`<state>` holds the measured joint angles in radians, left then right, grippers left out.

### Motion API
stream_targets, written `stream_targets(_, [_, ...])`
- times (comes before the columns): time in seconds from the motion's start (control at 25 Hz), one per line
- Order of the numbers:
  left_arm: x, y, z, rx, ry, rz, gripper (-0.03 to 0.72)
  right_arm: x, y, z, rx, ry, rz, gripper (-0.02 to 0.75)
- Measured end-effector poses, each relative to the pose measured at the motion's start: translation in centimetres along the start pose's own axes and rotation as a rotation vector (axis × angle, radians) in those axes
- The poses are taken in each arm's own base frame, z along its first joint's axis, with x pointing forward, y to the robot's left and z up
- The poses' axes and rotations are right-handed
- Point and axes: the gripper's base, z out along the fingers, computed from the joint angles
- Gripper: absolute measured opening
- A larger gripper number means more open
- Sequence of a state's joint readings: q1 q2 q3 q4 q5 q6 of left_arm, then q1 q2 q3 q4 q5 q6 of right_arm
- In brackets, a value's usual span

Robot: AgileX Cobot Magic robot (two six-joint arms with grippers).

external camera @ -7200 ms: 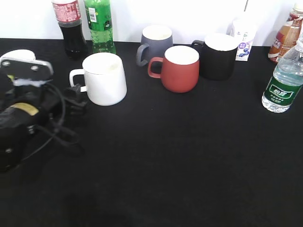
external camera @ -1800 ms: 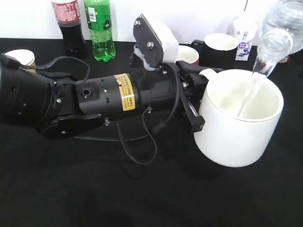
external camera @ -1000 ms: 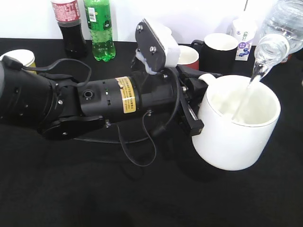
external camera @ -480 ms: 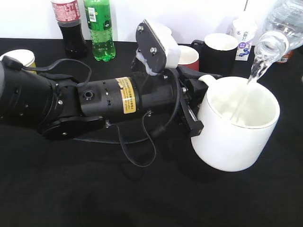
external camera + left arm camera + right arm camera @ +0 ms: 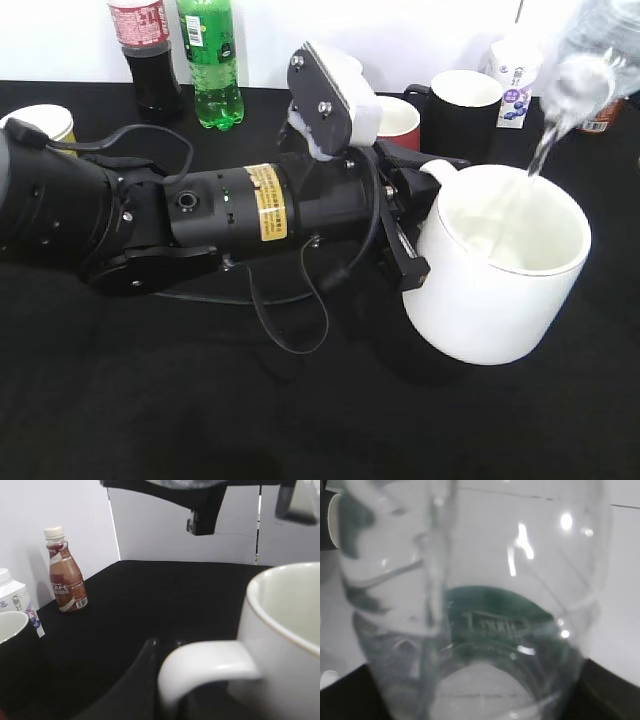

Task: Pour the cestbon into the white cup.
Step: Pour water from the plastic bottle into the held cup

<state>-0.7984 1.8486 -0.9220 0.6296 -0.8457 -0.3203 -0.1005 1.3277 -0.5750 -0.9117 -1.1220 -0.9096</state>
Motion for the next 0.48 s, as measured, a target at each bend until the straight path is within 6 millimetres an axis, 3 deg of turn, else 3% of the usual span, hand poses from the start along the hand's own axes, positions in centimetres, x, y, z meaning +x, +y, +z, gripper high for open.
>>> stream_targets(0.28, [-0.3,1.0,-0.1,-0.082,-0.038,-0.073,0.044,-0.1,0.0,0.0,-0.004,-0.006,0.900,0.490])
stream_targets(0.4, [-0.4,3.1,-1.1,-0.147,-0.062,-0.083,0.044,-0.1,0.0,0.0,-0.005,-0.005,1.393,0.490])
stream_targets(0.48, [-1.5,5.1,-2.6,-0.213,-0.089,-0.071,0.044,-0.1,0.0,0.0,-0.006,-0.005,1.589,0.490])
